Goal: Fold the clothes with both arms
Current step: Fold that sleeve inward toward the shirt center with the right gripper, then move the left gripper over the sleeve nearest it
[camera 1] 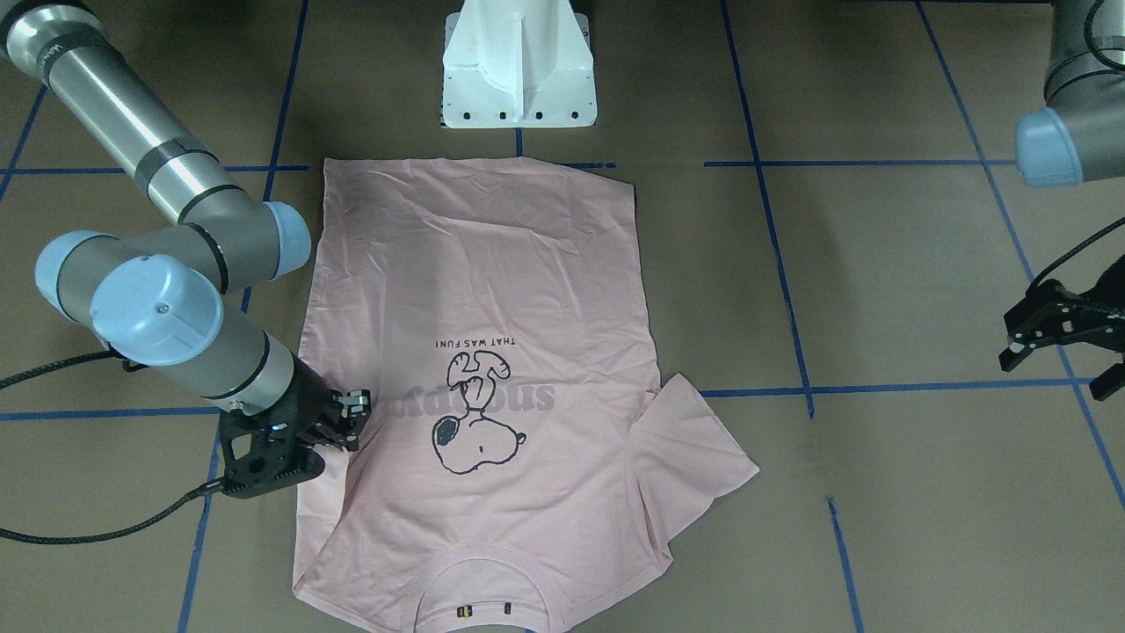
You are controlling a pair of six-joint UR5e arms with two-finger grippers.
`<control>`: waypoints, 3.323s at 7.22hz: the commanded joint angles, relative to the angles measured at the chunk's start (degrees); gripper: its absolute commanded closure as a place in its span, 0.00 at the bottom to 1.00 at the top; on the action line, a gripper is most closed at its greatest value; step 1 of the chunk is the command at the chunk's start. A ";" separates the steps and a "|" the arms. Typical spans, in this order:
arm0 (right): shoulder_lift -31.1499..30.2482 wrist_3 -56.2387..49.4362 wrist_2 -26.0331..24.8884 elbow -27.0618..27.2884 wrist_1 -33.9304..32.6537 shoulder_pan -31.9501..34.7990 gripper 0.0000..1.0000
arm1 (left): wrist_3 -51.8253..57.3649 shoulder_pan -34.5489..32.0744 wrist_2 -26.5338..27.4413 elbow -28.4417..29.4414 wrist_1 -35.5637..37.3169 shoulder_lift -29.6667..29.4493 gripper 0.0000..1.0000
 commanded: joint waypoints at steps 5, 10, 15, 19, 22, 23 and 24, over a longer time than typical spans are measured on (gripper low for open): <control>5.45 7.62 -7.67 -5.42 2.65 -4.41 0.00 | -4.17 0.88 2.52 0.91 0.16 -1.05 0.00; -7.59 10.56 -1.44 22.99 -24.03 -1.18 0.00 | -46.29 21.14 19.87 1.70 -12.40 -3.51 0.01; -15.38 2.82 4.28 26.40 -23.37 3.41 0.00 | -49.91 28.57 32.76 17.86 -15.39 -14.05 0.03; -15.20 2.90 4.10 26.31 -23.28 3.15 0.00 | -49.91 28.58 34.09 24.03 -18.83 -16.70 0.06; -15.03 3.52 4.10 26.40 -23.28 2.97 0.00 | -49.91 28.58 34.09 24.82 -18.83 -16.79 0.13; -15.03 3.26 4.10 26.31 -23.37 2.97 0.00 | -49.91 28.75 34.09 25.69 -19.96 -16.96 0.13; -15.12 3.08 4.10 26.31 -23.37 3.06 0.00 | -49.91 28.84 34.09 26.22 -20.41 -17.05 0.14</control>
